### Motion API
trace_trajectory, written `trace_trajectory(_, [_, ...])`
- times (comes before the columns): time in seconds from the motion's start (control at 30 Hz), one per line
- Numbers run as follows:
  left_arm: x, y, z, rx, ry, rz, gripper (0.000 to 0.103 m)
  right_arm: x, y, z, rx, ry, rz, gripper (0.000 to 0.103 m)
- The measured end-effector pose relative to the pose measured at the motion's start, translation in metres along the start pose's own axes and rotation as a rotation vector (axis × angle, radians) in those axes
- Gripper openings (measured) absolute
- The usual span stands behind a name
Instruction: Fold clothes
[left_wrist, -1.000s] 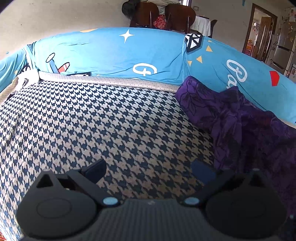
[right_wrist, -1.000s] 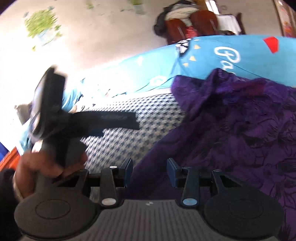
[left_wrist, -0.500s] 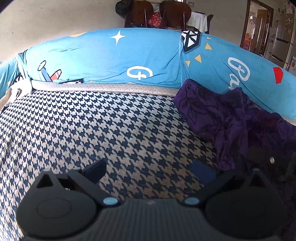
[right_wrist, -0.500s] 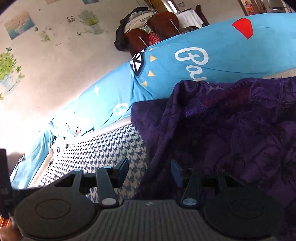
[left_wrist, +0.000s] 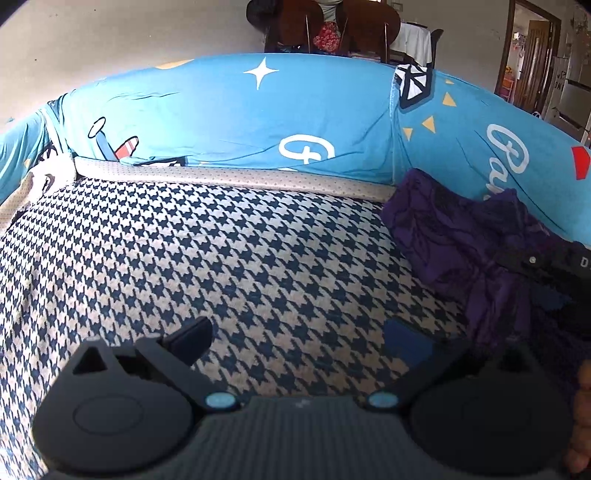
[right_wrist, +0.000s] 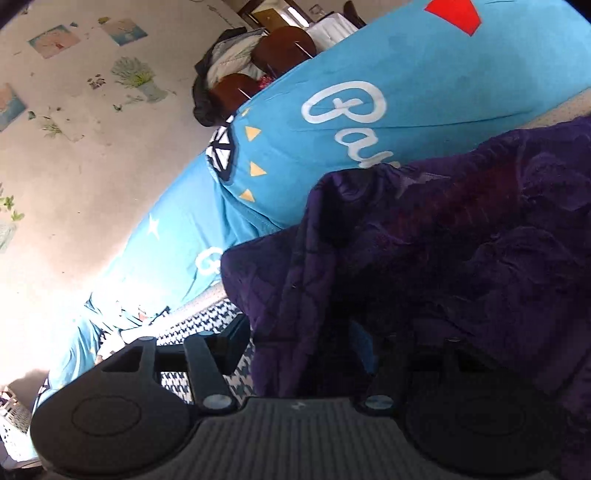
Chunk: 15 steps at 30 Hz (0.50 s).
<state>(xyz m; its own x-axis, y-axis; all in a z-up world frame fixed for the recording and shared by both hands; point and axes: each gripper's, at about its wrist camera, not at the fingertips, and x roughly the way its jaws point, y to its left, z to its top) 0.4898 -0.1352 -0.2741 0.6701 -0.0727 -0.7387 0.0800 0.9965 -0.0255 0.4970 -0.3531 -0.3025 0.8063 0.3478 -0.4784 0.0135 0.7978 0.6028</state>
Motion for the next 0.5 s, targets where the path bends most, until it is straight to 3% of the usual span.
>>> trace_trajectory(0.03, [-0.001,0.002,0.001,-0.004,-0.003,0.0,0.103,0.003,0.001,0.0,-0.006,-0.004,0.012,0.045])
trace_trajectory(0.07, [-0.003,0.005,0.002,-0.008,-0.008,0.002,0.103,0.005,0.003,0.001,-0.014,-0.006,0.024,0.025])
trace_trajectory(0.1, [-0.006,0.006,0.003,-0.008,-0.02,0.011,0.103,0.007,0.007,0.0,-0.031,-0.001,0.031,0.021])
trace_trajectory(0.3, [-0.024,0.015,0.007,-0.012,-0.083,0.035,0.103,0.004,0.043,-0.017,-0.179,0.002,0.108,0.017])
trace_trajectory(0.5, [-0.036,0.026,0.012,-0.024,-0.13,0.062,0.103,0.006,0.091,-0.069,-0.395,0.12,0.19,0.017])
